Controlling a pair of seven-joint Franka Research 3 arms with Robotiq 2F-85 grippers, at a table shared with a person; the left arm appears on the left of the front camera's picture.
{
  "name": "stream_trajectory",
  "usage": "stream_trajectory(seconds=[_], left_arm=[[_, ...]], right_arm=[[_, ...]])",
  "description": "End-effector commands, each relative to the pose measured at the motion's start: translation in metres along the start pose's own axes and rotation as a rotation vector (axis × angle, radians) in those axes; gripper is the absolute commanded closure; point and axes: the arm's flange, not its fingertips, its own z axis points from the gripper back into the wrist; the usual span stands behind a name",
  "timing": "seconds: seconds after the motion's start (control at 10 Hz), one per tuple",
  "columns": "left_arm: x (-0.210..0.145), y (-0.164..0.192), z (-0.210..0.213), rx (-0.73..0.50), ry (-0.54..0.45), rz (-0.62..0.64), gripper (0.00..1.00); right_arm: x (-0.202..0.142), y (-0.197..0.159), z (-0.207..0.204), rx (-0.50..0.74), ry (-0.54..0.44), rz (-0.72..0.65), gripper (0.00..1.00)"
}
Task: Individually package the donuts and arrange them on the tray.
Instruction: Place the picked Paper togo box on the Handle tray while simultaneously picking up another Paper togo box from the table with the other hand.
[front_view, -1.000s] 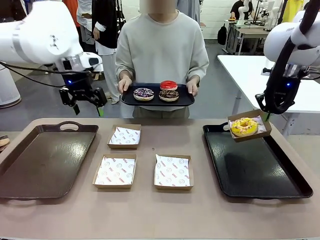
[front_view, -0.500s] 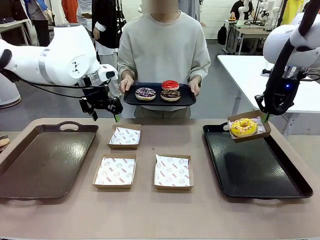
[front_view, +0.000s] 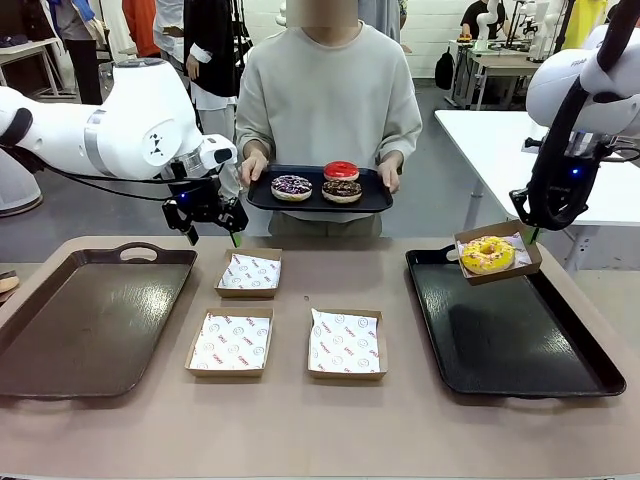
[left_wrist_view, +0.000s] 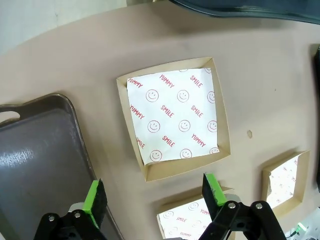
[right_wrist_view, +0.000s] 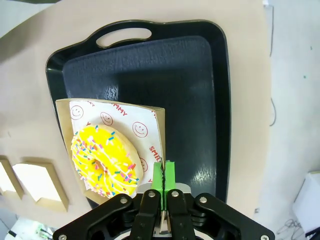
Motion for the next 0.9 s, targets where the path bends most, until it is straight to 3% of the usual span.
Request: stream_trajectory(seconds=[0.0, 0.5, 0.8], left_arm=[[-0.002, 0.0, 0.004, 0.002, 0.008, -0.003, 0.0], [0.0, 0.0, 0.002, 0.0, -0.002, -0.001, 0.0], [0.006, 0.012, -0.023, -0.038, 0.087, 0.08, 0.0]], right_arm=[[-0.001, 0.0, 0.003, -0.002, 0.003, 0.001, 0.99], [0.0, 0.0, 0.0, 0.0, 0.0, 0.0, 0.99], [0.02, 0.008, -0.024, 0.005, 0.029, 0.027, 0.99]])
